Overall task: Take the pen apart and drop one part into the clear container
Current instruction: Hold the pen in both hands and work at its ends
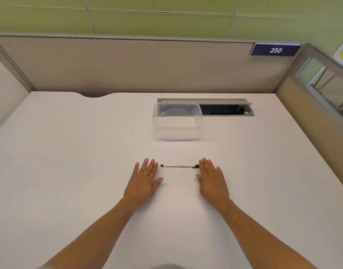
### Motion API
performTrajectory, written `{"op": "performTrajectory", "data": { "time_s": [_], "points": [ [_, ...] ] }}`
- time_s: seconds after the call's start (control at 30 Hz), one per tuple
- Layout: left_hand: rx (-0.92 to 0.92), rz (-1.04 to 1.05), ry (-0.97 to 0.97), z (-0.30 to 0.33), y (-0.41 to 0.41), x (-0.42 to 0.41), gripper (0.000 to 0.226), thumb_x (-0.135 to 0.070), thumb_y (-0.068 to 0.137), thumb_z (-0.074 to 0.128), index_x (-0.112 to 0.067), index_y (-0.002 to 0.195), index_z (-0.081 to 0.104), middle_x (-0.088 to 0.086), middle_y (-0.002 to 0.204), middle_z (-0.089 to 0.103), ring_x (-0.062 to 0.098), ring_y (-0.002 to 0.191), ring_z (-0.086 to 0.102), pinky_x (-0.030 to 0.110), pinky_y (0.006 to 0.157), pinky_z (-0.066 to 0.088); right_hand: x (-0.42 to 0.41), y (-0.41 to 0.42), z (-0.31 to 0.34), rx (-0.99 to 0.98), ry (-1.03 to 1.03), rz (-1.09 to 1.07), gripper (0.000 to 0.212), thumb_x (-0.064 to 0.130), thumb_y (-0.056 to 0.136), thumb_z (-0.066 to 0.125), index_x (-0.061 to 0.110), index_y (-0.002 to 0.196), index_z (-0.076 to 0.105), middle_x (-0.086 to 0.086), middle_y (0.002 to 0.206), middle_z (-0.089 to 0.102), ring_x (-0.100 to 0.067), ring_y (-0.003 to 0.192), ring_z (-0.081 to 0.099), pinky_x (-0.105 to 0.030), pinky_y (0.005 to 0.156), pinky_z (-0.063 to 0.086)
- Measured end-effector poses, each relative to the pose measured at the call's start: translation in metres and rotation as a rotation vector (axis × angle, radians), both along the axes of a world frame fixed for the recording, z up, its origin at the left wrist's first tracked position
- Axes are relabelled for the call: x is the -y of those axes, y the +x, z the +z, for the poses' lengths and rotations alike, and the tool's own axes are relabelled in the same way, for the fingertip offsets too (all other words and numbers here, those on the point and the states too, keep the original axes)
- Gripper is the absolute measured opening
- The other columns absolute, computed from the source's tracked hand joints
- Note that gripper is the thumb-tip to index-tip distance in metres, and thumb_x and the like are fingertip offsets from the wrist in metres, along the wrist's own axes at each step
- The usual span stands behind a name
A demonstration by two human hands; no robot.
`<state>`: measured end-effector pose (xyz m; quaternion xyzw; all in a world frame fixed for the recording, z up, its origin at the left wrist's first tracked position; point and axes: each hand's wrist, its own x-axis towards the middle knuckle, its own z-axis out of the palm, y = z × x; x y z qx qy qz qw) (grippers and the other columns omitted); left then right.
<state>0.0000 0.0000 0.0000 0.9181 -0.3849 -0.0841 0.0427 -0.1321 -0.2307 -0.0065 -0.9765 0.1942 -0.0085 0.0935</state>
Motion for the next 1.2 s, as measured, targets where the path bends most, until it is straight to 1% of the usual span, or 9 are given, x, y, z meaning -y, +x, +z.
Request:
{"op": "performTrajectory", "data": {
  "time_s": [0.13, 0.23, 0.33, 0.43, 0.5, 0.8, 1.03, 1.1, 1.2],
  "points": [
    [0.051, -0.066, -0.009, 0.003, 0.005, 0.011, 0.057, -0.040, 0.102, 0.013, -0.014, 0.153, 0.014, 0.001, 0.162, 0.017, 0.022, 0.150, 0.003, 0.042, 0.120, -0.004, 0.002, 0.003, -0.001, -0.024, 0.022, -0.007, 0.050, 0.026, 0.100, 0.025, 0.015, 0.148, 0.015, 0.000, 0.157, 0.017, -0.015, 0.143, 0.011, -0.037, 0.116, 0.011],
    [0.040, -0.101, -0.005, 0.003, 0.008, 0.021, 0.052, -0.029, 0.104, 0.023, -0.014, 0.153, 0.016, 0.000, 0.160, 0.022, 0.023, 0.150, 0.006, 0.044, 0.120, -0.002, 0.002, 0.003, -0.003, -0.031, 0.009, 0.005, 0.049, 0.023, 0.100, 0.026, 0.015, 0.147, 0.019, 0.000, 0.156, 0.021, -0.015, 0.142, 0.015, -0.037, 0.115, 0.012],
    [0.024, -0.091, -0.026, 0.004, 0.010, 0.026, 0.048, -0.023, 0.102, 0.032, -0.013, 0.149, 0.030, 0.001, 0.153, 0.037, 0.024, 0.147, 0.018, 0.046, 0.119, 0.008, 0.005, 0.004, -0.004, -0.036, 0.001, 0.005, 0.047, 0.020, 0.099, 0.028, 0.014, 0.146, 0.023, 0.000, 0.155, 0.025, -0.016, 0.141, 0.019, -0.037, 0.115, 0.014],
    [0.049, -0.076, -0.113, 0.005, 0.011, 0.031, 0.033, -0.016, 0.095, 0.047, -0.013, 0.126, 0.059, 0.003, 0.123, 0.062, 0.028, 0.128, 0.046, 0.041, 0.104, 0.032, 0.005, 0.002, -0.004, -0.018, -0.001, 0.008, 0.048, 0.014, 0.097, 0.033, 0.014, 0.144, 0.028, -0.001, 0.152, 0.032, -0.017, 0.140, 0.024, -0.037, 0.114, 0.016],
    [0.070, -0.051, -0.150, 0.005, 0.012, 0.032, 0.023, -0.013, 0.093, 0.052, -0.013, 0.108, 0.068, 0.002, 0.103, 0.067, 0.028, 0.108, 0.056, 0.038, 0.090, 0.039, 0.005, 0.001, -0.004, -0.007, -0.002, 0.008, 0.049, 0.010, 0.095, 0.037, 0.013, 0.143, 0.032, -0.002, 0.150, 0.036, -0.017, 0.139, 0.027, -0.037, 0.114, 0.016],
    [0.067, 0.026, -0.193, 0.004, 0.004, 0.030, 0.016, -0.012, 0.093, 0.052, -0.016, 0.097, 0.068, 0.001, 0.093, 0.065, 0.026, 0.094, 0.056, 0.036, 0.078, 0.035, -0.002, -0.008, -0.001, -0.009, -0.010, 0.014, 0.050, 0.008, 0.094, 0.037, 0.015, 0.143, 0.032, 0.000, 0.151, 0.035, -0.016, 0.140, 0.024, -0.039, 0.114, 0.016],
    [0.025, 0.044, -0.317, 0.014, -0.007, 0.021, 0.017, -0.016, 0.096, 0.050, -0.018, 0.101, 0.066, -0.001, 0.098, 0.065, 0.025, 0.096, 0.054, 0.036, 0.077, 0.032, -0.010, -0.006, 0.017, 0.072, 0.013, 0.104, 0.045, 0.031, 0.096, 0.047, 0.014, 0.137, 0.042, -0.003, 0.146, 0.042, -0.017, 0.138, 0.029, -0.042, 0.115, 0.013],
    [0.016, 0.030, -0.345, 0.020, -0.007, 0.020, 0.018, -0.019, 0.098, 0.049, -0.017, 0.102, 0.066, -0.001, 0.099, 0.065, 0.024, 0.096, 0.053, 0.035, 0.077, 0.032, -0.015, -0.005, 0.022, 0.121, -0.033, 0.152, 0.038, 0.030, 0.094, 0.052, 0.013, 0.128, 0.052, -0.006, 0.133, 0.056, -0.022, 0.130, 0.043, -0.046, 0.113, 0.019],
    [-0.037, -0.023, -0.411, 0.031, -0.008, 0.021, 0.017, -0.020, 0.098, 0.050, -0.015, 0.102, 0.065, 0.000, 0.099, 0.065, 0.024, 0.096, 0.053, 0.036, 0.079, 0.037, -0.020, -0.003, 0.030, 0.214, -0.046, 0.149, 0.020, 0.024, 0.092, 0.056, 0.016, 0.110, 0.063, -0.003, 0.102, 0.068, -0.026, 0.100, 0.060, -0.045, 0.098, 0.036]
  ]
}}
